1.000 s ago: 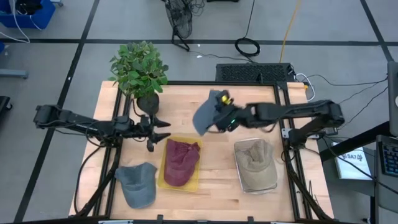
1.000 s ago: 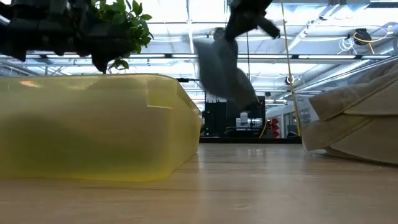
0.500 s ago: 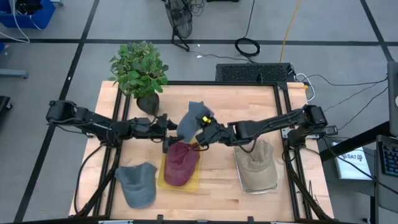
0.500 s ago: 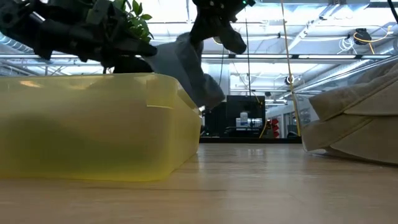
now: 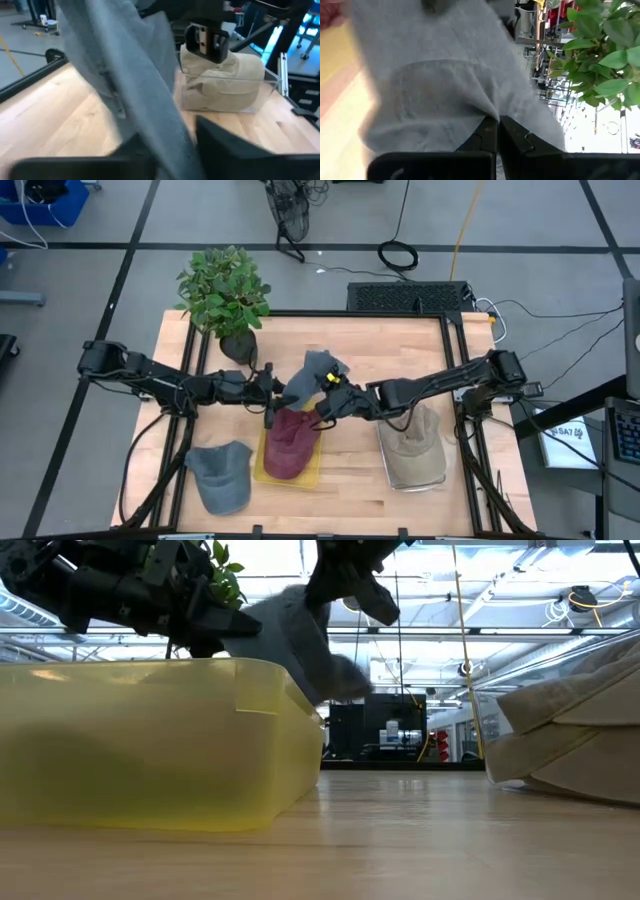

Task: Pick & Place hat
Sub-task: Put the top blue cap into the yellow bin

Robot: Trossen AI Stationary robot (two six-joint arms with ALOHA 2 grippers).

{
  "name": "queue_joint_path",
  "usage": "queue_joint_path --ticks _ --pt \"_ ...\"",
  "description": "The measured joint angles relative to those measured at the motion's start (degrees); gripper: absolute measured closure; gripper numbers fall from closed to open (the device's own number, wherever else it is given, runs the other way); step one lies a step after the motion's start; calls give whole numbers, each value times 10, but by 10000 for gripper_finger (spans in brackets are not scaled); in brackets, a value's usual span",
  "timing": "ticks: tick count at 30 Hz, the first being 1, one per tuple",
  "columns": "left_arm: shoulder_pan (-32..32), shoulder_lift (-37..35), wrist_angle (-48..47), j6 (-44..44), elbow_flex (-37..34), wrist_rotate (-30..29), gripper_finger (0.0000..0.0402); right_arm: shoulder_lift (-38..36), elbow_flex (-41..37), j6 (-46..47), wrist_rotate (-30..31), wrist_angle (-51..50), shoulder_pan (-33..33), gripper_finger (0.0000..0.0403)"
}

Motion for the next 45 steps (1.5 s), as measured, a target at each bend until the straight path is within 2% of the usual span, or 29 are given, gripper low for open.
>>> queue_joint_path --ticks 2,3,9,12,16,18,21,24,27,31,33,35,38,42,45 --pt "-1 0 -2 14 0 -3 364 1 0 10 -2 0 0 403" --pt "-1 0 -2 16 0 -5 380 1 0 17 -3 1 0 403" --pt "-13 0 -1 33 0 -59 391 -10 0 81 -4 -6 0 393" --pt "-18 0 6 45 0 -74 391 -34 0 115 11 -20 0 371" --pt "-28 0 17 55 -1 -73 391 -97 -5 204 14 -55 -2 327" --pt "-34 0 31 60 -1 -77 391 -138 -21 260 -15 -79 -8 301" --pt "-45 0 53 80 -1 -79 391 -203 -68 329 -112 -83 -17 268" --pt "-59 0 88 102 -1 -83 391 -258 -145 361 -184 -24 -19 252" --pt "-66 2 127 119 -1 -112 391 -287 -228 346 -189 41 -6 248" --pt "-66 2 158 131 -1 -163 391 -292 -303 278 -94 169 33 248" --pt "-61 2 161 130 -1 -169 391 -280 -328 227 -47 253 50 248" --pt "-55 2 161 125 -1 -169 391 -263 -350 175 -25 344 59 248" --pt "-46 2 164 117 1 -168 391 -233 -358 122 -15 447 62 248" --pt "-38 11 169 117 14 -143 391 -191 -358 82 -16 521 52 248" --pt "-38 25 156 118 38 -114 391 -169 -347 75 -16 535 40 248"
